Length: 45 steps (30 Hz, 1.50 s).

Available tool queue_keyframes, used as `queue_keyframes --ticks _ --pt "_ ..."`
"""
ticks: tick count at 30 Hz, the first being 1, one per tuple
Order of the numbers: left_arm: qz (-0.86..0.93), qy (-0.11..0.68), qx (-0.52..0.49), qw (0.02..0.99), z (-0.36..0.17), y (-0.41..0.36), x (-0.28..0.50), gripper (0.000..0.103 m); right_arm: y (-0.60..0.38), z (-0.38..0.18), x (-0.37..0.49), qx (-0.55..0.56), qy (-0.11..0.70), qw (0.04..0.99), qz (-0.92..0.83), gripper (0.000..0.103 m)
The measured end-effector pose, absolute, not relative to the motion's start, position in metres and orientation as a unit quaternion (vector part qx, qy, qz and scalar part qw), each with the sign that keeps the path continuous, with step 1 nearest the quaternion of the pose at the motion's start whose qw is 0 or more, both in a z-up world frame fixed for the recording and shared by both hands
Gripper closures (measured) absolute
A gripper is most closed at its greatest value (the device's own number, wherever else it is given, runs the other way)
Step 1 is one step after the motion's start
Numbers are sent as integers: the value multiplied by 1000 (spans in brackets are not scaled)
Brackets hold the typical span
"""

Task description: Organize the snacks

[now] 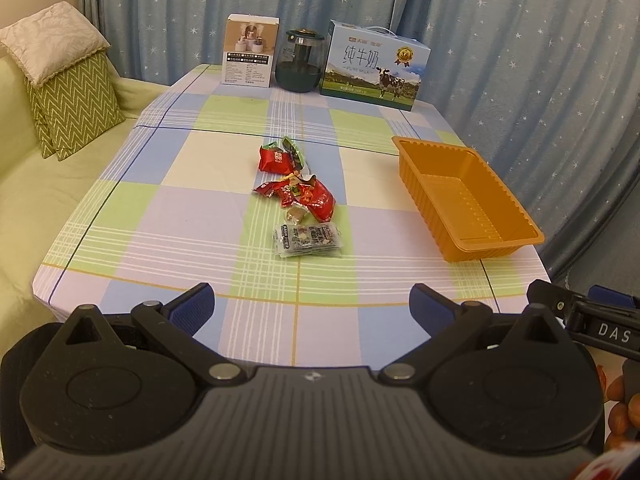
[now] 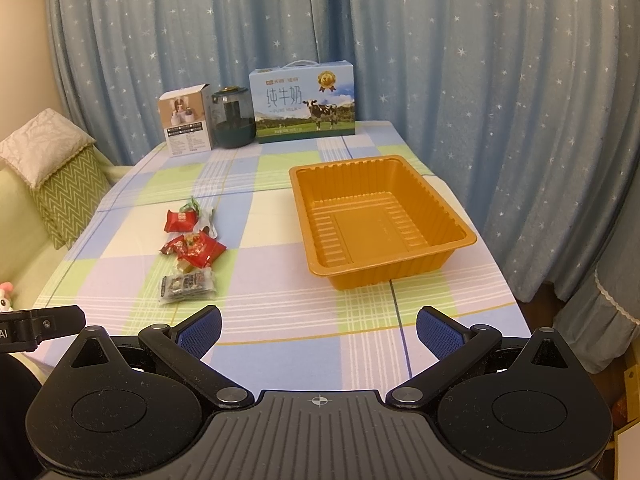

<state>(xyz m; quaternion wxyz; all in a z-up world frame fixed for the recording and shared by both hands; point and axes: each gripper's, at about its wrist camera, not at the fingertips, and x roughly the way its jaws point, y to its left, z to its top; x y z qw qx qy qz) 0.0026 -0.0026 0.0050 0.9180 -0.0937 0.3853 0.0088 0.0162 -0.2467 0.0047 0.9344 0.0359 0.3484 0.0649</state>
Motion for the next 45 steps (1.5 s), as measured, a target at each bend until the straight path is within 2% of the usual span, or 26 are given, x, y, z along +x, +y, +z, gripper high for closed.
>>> queue_keyframes --ticks 35,42,45 --pt "7 383 -96 919 -5 13 15 0 -234 -8 17 43 343 934 89 0" --pt "-1 391 -55 919 -28 22 36 1 -221 -22 34 39 345 931 117 0" --pt "-26 402 -7 915 -43 19 54 6 -216 -32 44 39 348 928 128 1"
